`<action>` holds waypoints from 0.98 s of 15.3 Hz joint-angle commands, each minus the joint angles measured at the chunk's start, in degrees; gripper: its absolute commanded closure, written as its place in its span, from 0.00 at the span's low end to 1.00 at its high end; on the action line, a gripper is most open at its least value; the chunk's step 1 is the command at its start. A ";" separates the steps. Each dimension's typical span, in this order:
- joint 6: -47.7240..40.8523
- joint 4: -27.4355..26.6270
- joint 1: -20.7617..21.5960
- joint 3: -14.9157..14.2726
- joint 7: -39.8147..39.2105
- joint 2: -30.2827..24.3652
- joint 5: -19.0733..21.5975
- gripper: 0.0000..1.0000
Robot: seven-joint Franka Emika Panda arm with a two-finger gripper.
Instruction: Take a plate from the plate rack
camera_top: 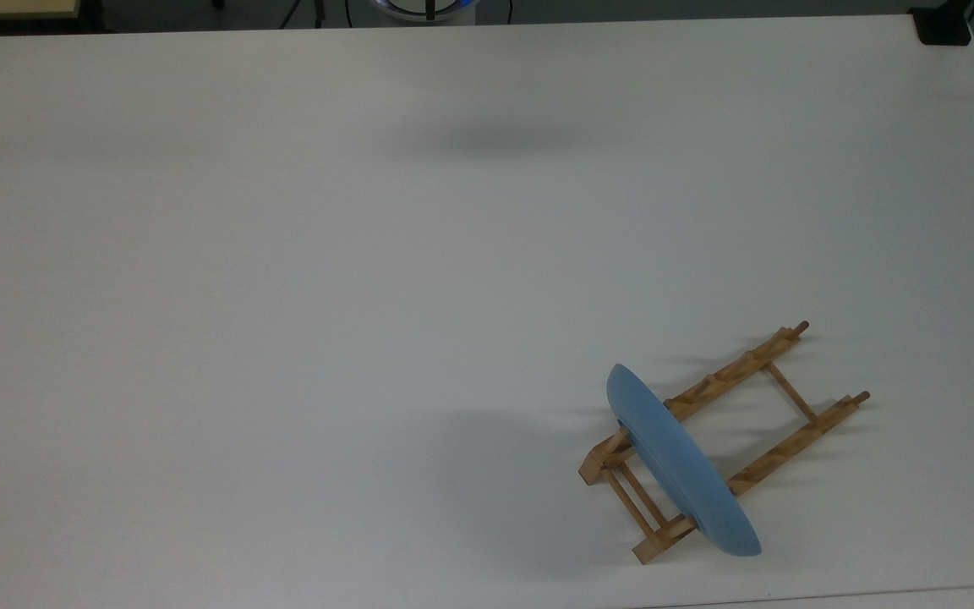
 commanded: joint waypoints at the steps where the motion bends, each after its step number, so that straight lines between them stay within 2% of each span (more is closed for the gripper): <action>1: -0.47 -1.20 0.11 -0.57 -1.41 -1.05 1.32 0.00; 10: -3.28 -0.32 -0.07 -0.13 -7.39 -0.52 0.79 0.00; 13: -2.23 1.79 0.72 0.39 -6.77 2.72 0.53 0.00; 15: 0.13 5.81 2.21 0.39 -5.99 6.06 0.26 0.00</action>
